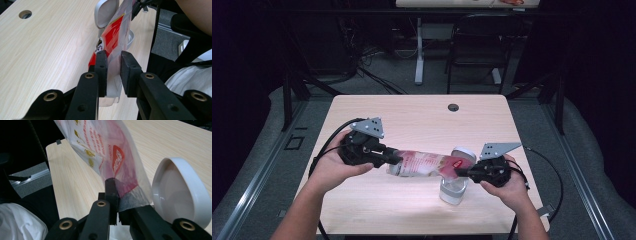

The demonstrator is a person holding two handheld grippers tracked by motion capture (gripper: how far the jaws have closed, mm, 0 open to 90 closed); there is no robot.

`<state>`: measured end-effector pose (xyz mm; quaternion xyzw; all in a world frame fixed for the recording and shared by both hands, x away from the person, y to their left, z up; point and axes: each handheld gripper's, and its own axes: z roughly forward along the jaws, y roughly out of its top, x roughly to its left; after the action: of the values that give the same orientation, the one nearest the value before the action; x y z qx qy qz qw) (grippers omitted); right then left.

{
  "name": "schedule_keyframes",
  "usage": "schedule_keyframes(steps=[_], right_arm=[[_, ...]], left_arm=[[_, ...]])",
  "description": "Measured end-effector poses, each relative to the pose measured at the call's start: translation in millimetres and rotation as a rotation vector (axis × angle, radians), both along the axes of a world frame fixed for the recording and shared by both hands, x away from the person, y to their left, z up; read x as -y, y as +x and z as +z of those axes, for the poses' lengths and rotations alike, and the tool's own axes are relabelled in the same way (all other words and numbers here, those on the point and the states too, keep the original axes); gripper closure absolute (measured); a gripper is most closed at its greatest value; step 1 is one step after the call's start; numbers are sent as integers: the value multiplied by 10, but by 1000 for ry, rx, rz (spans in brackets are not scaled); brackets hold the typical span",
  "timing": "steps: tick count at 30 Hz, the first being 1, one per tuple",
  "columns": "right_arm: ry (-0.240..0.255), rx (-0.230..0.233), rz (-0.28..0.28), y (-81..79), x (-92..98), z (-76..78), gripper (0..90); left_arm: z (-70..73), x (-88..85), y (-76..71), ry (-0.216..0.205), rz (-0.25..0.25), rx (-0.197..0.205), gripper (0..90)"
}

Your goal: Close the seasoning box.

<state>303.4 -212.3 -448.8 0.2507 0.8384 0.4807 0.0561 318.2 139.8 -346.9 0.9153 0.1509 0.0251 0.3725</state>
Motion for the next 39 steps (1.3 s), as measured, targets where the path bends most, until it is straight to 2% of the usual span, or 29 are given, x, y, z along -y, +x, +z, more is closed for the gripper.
schedule_keyframes(steps=[39], right_arm=[[1,-2,-7,1,8,-12,873]], left_arm=[[31,43,-7,-4,-11,3,771]])
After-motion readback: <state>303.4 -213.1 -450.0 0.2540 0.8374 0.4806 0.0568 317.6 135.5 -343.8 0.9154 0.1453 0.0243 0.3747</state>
